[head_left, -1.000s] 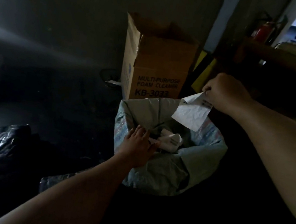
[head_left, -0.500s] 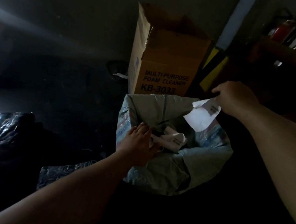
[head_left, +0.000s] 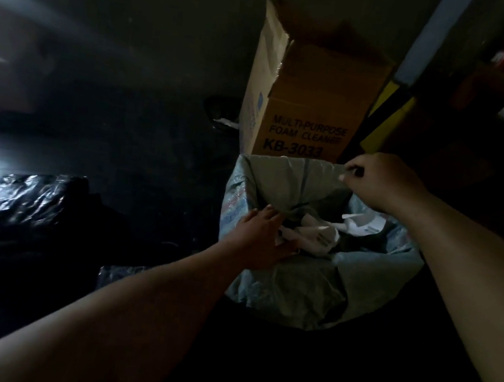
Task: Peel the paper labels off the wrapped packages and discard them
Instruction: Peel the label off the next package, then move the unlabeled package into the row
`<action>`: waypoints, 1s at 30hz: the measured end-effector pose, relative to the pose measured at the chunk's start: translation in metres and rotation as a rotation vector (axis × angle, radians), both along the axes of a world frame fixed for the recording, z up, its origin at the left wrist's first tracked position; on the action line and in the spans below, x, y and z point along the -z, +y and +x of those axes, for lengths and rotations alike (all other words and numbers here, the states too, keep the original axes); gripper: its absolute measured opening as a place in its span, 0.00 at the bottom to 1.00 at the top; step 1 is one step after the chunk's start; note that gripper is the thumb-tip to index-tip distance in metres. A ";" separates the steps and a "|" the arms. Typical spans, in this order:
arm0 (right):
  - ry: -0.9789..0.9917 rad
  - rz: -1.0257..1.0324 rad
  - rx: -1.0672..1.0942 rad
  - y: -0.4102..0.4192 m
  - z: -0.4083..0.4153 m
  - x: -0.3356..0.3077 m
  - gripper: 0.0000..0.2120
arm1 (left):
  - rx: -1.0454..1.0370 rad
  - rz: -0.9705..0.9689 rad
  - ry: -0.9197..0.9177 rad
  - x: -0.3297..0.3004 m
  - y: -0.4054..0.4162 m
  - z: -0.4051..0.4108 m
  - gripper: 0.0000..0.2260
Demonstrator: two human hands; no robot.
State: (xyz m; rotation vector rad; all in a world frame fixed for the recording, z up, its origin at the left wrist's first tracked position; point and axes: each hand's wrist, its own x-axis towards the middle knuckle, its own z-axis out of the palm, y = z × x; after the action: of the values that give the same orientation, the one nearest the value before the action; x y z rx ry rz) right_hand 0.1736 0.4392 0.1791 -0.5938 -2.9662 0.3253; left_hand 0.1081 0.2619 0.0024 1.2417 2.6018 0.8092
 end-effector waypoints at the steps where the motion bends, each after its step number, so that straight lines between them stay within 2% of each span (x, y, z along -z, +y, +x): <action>1: -0.010 -0.030 -0.023 -0.013 -0.007 0.004 0.17 | 0.012 0.044 -0.030 -0.004 -0.008 -0.002 0.36; 5: -0.027 -0.111 -0.160 -0.080 -0.038 0.025 0.18 | -0.082 0.029 -0.007 -0.005 -0.070 -0.021 0.36; 10: -0.077 -0.186 -0.371 -0.188 -0.079 0.059 0.21 | -0.346 -0.076 0.065 0.009 -0.199 -0.040 0.35; 16: -0.268 -0.307 -0.483 -0.311 -0.124 0.106 0.23 | -0.623 -0.193 0.020 0.041 -0.363 -0.029 0.34; 19: -0.308 -0.353 -0.489 -0.359 -0.140 0.134 0.24 | -0.702 -0.251 -0.046 0.065 -0.431 -0.017 0.34; 22: -0.254 -0.390 -0.459 -0.397 -0.151 0.163 0.24 | -0.731 -0.306 -0.122 0.089 -0.479 -0.010 0.35; 26: -0.163 -0.488 -0.329 -0.433 -0.159 0.200 0.26 | -0.695 -0.388 -0.189 0.120 -0.512 -0.002 0.36; 30: -0.094 -0.593 -0.195 -0.452 -0.168 0.228 0.29 | -0.668 -0.431 -0.178 0.148 -0.526 0.008 0.36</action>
State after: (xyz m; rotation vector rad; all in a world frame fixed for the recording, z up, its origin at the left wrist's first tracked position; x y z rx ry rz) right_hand 0.0052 -0.0129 -0.0487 -0.3645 -3.0015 1.2491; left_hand 0.1166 -0.2642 -0.1455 0.1719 2.8292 0.3628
